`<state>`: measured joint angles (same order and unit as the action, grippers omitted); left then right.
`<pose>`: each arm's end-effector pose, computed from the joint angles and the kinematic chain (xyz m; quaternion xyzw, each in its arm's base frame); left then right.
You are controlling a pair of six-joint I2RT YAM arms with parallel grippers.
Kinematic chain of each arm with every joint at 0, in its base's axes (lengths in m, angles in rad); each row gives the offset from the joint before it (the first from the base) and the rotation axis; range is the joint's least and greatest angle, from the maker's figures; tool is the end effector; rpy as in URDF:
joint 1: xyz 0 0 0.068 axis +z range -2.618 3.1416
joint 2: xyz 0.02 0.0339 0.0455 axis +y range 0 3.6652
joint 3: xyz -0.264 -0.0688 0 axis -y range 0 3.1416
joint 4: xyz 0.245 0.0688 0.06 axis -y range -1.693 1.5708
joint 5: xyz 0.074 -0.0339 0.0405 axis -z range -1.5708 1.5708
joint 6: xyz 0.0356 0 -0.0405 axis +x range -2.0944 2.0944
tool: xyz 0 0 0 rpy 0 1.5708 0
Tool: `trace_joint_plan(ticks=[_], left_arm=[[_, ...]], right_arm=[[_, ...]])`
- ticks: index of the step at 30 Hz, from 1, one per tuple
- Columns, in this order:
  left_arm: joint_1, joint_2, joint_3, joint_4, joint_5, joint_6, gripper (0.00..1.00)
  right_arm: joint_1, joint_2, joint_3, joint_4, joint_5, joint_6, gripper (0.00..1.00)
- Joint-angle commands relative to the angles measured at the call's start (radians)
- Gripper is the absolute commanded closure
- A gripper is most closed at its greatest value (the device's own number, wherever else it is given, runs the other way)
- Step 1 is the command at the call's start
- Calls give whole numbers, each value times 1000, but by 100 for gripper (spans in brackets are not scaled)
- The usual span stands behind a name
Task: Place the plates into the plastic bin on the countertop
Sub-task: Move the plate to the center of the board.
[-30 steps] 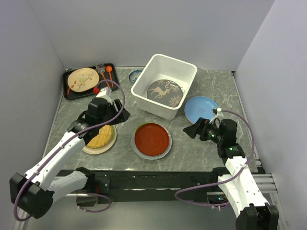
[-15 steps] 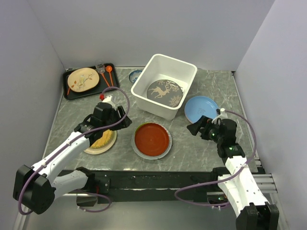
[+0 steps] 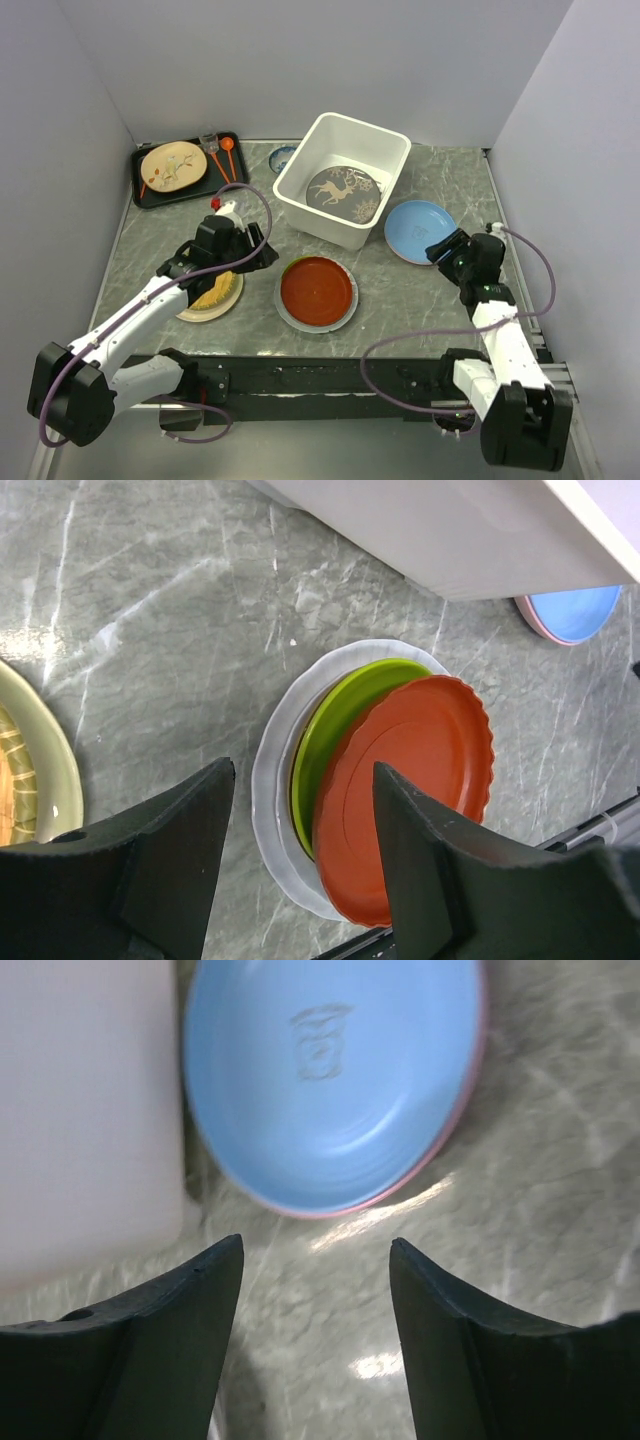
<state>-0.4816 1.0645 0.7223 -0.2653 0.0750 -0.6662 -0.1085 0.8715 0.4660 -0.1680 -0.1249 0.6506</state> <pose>0.2051 -0.1102 0.2562 -0.0643 0.8834 -0.2792 0.3707 0.1901 -0.0162 0.2147 0.2970 0.8252 0.1806 0.4452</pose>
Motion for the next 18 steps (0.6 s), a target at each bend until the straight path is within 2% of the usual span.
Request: trace_joint_plan(ticks=[1,8,12,18], left_arm=[[-3,-9,-7,54,25,14,37],[-5,-1,-7,58,26,25,37],[-5,-1,-9,61,34,30,36],[-5,2,-12,60,35,40,36]], right_arm=[[-72,101,57,79,-18,24,34],[-109,196,94,108,10,27,37],[-109,244,112,134,36,37,55],[-112,329,145,147,94,32,55]])
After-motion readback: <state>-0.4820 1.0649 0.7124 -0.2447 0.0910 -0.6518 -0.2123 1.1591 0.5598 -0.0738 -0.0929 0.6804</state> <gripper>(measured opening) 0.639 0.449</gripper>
